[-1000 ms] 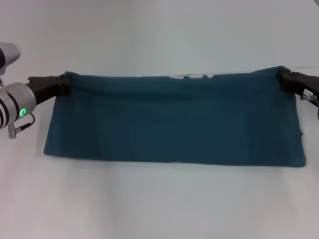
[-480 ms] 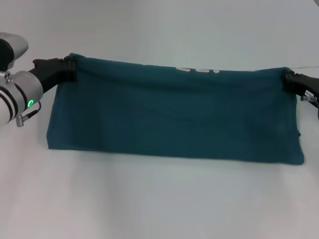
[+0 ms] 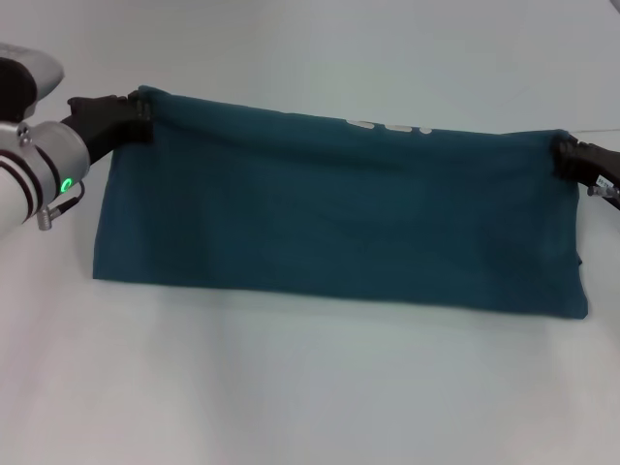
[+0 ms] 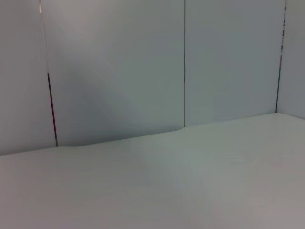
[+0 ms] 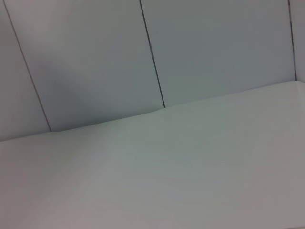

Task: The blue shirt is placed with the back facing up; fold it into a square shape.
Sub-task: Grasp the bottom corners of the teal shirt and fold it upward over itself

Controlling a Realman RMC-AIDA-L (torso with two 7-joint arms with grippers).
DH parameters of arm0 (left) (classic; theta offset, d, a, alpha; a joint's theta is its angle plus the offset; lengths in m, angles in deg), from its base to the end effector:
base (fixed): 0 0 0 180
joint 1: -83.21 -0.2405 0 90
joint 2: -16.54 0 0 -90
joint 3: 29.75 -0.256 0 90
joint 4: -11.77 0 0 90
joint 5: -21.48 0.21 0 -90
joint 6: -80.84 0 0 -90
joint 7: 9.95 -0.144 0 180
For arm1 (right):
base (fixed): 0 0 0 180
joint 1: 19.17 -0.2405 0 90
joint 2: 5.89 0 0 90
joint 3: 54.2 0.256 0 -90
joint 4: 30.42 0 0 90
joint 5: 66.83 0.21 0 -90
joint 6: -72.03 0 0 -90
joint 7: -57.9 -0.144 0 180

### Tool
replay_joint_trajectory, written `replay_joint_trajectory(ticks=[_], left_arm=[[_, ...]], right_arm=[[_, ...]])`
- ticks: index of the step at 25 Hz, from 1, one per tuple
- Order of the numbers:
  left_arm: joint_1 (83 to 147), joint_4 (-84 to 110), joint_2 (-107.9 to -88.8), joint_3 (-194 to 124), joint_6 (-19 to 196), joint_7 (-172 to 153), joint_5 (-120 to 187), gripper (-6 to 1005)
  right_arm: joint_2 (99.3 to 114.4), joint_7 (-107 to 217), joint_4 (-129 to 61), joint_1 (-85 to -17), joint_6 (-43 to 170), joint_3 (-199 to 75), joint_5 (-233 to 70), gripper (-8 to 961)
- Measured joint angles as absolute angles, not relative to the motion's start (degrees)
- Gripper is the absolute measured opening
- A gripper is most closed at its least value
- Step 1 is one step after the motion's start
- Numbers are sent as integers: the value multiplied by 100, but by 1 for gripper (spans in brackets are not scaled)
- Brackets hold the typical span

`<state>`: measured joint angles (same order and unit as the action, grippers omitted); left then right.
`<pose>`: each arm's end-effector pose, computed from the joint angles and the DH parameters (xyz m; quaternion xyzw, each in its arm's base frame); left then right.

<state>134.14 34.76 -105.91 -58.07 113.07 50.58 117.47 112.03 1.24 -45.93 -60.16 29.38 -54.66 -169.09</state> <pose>-0.2272 0.4785 -0.0022 -0.8009 -0.2754 -0.1960 0.4943 0.3371 0.4199 0.0318 -0.6959 0.4091 0.2540 0.5328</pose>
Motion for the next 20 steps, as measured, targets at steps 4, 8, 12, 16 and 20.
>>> replay_joint_trajectory(ticks=[4, 8, 12, 16, 20], left_arm=[[13460, 3386, -10566, -5829, 11277, 4994, 11659, 68], [13463, 3377, -10564, -5831, 11257, 4993, 11657, 95], [13479, 3380, -10573, -5835, 11252, 4992, 11650, 122], [13506, 3406, -10620, -5840, 11226, 4926, 11643, 149], [13561, 3364, -10623, -5841, 11152, 4885, 11643, 177]], right_arm=[[11204, 135, -4586, -6021, 2978, -5471, -16896, 71], [11204, 139, -4583, -6039, 2993, -5479, -16899, 74], [11215, 144, -4580, -6055, 3031, -5482, -16896, 77], [11229, 238, -4571, -6070, 3115, -5486, -16895, 80], [11251, 290, -4562, -6077, 3137, -5491, -16893, 83]])
